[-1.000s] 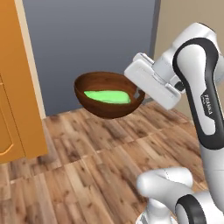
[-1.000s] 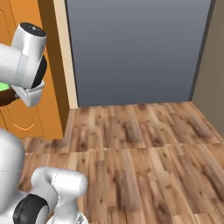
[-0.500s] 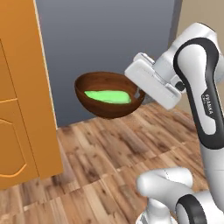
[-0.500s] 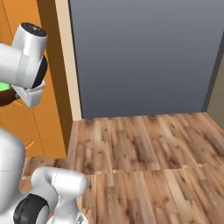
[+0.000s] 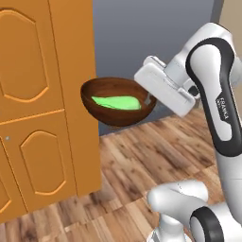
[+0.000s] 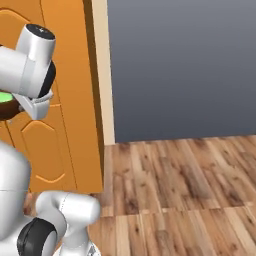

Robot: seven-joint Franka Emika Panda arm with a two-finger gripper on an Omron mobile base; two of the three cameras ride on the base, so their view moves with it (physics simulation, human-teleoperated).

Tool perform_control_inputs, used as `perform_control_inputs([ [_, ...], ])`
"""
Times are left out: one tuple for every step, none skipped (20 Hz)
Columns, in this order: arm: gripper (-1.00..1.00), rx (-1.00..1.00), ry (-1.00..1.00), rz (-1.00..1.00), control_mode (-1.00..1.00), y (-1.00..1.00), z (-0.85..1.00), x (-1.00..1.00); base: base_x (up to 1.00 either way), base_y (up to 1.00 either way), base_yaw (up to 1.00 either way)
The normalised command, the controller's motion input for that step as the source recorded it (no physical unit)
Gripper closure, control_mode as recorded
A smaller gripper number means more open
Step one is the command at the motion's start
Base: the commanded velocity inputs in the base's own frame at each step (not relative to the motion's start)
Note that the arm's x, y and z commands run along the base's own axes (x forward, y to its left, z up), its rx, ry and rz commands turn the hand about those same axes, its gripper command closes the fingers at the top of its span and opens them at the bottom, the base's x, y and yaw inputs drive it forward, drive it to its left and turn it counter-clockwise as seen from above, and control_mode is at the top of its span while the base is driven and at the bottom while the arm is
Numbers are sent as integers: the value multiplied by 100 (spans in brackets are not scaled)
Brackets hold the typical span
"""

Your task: Pick the corn from the sink and place it in the bowl. Then pick the bowl and place it in the microwave. Then close the microwave door and press the start button.

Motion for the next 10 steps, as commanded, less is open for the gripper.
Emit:
perform_control_inputs([
  [100,0,0,0,100,0,0,0,-21,100,0],
  [100,0,0,0,100,0,0,0,-14,100,0],
  [100,0,0,0,100,0,0,0,-4,100,0],
  [100,0,0,0,100,0,0,0,-2,100,0],
  [100,0,0,0,100,0,0,0,0,100,0],
  [100,0,0,0,100,0,0,0,0,100,0],
  [100,0,0,0,100,0,0,0,0,100,0],
  [100,0,0,0,100,0,0,0,0,100,0],
  [100,0,0,0,100,0,0,0,0,100,0],
  [100,0,0,0,100,0,0,0,0,100,0],
])
